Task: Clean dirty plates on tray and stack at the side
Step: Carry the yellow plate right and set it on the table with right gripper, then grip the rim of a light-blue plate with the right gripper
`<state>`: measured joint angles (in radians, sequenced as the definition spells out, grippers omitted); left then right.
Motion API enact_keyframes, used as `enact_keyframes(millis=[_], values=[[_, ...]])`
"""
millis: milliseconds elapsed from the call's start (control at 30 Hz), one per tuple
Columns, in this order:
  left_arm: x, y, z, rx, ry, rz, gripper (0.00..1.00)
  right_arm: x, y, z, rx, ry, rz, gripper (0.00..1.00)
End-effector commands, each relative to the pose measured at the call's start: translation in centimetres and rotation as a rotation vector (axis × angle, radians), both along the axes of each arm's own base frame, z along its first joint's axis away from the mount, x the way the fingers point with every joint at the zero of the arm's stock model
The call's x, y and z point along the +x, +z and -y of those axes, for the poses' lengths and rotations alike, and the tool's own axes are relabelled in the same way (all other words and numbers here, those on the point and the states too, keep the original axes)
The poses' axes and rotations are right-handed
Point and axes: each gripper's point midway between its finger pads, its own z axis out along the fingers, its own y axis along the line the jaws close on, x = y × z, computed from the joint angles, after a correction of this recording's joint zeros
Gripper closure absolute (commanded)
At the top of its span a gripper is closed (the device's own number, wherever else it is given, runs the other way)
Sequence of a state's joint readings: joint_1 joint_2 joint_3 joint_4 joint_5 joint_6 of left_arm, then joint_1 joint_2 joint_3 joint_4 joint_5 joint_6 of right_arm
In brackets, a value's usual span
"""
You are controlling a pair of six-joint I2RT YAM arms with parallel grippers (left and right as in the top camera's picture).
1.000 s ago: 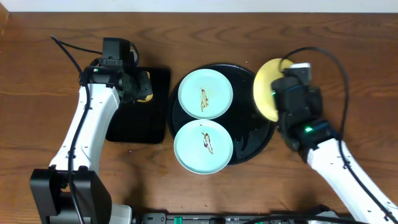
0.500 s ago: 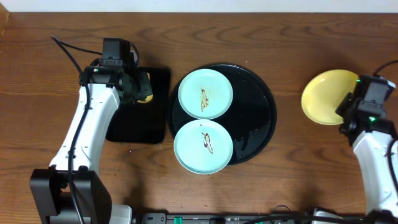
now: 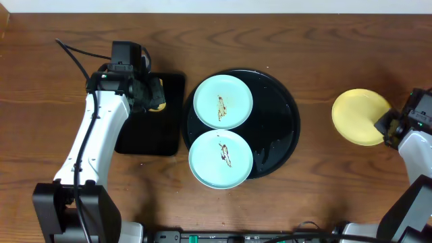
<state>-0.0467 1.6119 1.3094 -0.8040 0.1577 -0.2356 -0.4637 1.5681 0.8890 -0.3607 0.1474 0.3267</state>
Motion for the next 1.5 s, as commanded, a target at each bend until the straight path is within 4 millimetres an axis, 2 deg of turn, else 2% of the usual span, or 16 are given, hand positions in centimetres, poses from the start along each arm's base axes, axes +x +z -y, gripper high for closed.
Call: enact_keyframes(millis=[0,133,267,367,400,500,633,767,867,933,1167,1467], values=[[-0.1,0.5,-0.2,-0.001,0.009,0.015,0.93,1.1,0.7,-1.6,0.072,0.087,0.062,0.63],[-0.1,0.5,-0.2,0.000,0.009,0.015,0.93,3.1,2.8,-4.7,0.133,0.267,0.151,0.59],[-0.1,0.5,-0.2,0.000,0.009,0.015,0.92,4.9,5.2,-9.6,0.180,0.495,0.191,0.58],[-0.1,0.5,-0.2,0.000,0.009,0.015,0.92,6.0,7.0,-13.9,0.179,0.665,0.175,0.55],[-0.1,0.5,-0.2,0.000,0.009,0.015,0.92,6.5,8.0,-15.8,0.170,0.736,0.170,0.53],[-0.1,0.5,-0.2,0.000,0.009,0.015,0.92,7.2,10.0,-19.8,0.161,0.855,0.179,0.52],[-0.1,0.5,-0.2,0.000,0.009,0.014,0.92,7.3,10.8,-24.8,0.170,0.977,0.197,0.50],[-0.2,0.3,-0.2,-0.001,0.009,0.009,0.92,6.9,9.8,-29.4,0.192,1.087,0.173,0.48],[-0.3,0.2,-0.2,0.000,0.009,0.006,0.92,6.7,8.0,-32.6,0.229,1.136,0.137,0.48],[-0.3,0.2,-0.2,0.000,0.009,0.006,0.92,6.7,6.5,-34.0,0.256,1.137,0.109,0.49],[-0.3,0.2,-0.2,-0.001,0.009,0.006,0.92,7.2,1.2,-36.8,0.361,1.075,0.027,0.49],[-0.1,0.4,1.2,-0.003,-0.026,0.022,0.92,7.4,-3.4,-39.8,0.440,1.081,-0.008,0.53]])
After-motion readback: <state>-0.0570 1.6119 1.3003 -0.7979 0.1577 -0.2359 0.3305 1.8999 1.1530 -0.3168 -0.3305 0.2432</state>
